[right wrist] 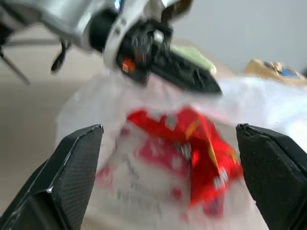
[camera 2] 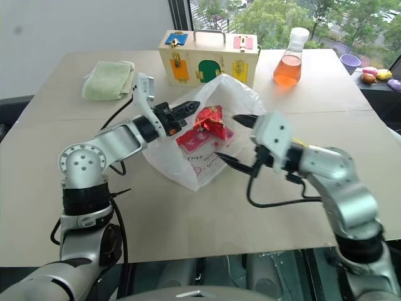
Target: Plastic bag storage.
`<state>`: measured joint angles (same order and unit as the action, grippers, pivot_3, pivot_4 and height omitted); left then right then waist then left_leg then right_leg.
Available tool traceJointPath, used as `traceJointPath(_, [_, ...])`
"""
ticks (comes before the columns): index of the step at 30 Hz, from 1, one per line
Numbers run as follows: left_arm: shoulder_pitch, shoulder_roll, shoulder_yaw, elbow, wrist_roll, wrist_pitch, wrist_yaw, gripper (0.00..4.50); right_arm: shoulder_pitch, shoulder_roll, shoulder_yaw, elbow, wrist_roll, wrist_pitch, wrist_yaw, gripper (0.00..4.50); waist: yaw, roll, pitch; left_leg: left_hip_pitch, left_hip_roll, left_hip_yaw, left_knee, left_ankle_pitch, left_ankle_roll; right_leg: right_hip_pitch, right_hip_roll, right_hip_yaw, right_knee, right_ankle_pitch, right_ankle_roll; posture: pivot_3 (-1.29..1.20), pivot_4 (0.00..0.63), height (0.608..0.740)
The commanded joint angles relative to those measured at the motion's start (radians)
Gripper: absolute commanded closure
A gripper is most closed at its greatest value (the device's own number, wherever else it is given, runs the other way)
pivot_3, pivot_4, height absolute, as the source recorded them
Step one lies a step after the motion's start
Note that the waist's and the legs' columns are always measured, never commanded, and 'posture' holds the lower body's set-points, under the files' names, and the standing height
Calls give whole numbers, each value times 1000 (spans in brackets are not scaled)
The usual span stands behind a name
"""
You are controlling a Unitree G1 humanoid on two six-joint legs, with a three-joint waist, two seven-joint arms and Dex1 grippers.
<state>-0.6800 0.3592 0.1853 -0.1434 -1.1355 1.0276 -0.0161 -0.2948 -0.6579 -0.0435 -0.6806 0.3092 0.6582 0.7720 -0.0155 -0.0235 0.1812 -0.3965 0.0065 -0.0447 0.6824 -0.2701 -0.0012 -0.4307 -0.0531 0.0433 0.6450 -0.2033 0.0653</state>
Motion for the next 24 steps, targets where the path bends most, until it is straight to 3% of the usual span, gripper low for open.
traceJointPath(1, [-33, 10, -18, -15, 54, -29, -53, 4500, 87, -147, -83, 23, -132, 45, -54, 34, 3, 0, 0, 0, 0, 0, 0, 0, 0, 0, 0, 0, -1, 0, 0, 0, 150, 740])
traceJointPath(4, [-35, 6, -16, -10, 79, -28, -68, 4500, 63, -133, -130, 165, -170, 77, -170, 34, -1, -1, 0, 0, 0, 1, 0, 0, 0, 0, 0, 1, -2, 0, 0, 0, 150, 740])
traceJointPath(7, [-32, 4, -16, -15, 103, -24, -78, 4500, 27, -129, -110, 354, -179, 68, -180, 34, -2, 0, 0, 1, 1, 3, 0, 0, 0, 0, 1, 2, -2, 0, 0, 0, 150, 740])
traceJointPath(11, [-11, 10, -15, -50, 121, -8, -78, 4500, -51, -110, -81, 595, -184, -2, -164, 1236, 0, 0, 0, 0, 1, 3, 0, 0, 0, 0, 1, 3, -2, 0, 0, 0, 150, 740])
traceJointPath(16, [13, 11, 5, -94, 114, 8, -58, 4500, -106, -98, -54, 683, -162, 20, -124, 1236, -1, 0, 0, 0, 1, 4, 0, 0, 0, 0, 1, 3, -3, 0, 0, 0, 150, 740])
traceJointPath(24, [30, -2, 23, -125, 111, 19, -35, 4500, -53, -144, -8, 660, -185, 68, -95, 1236, 3, 0, 0, 0, 1, 3, 0, 0, 0, 0, 1, 3, -3, 0, 0, 0, 150, 740])
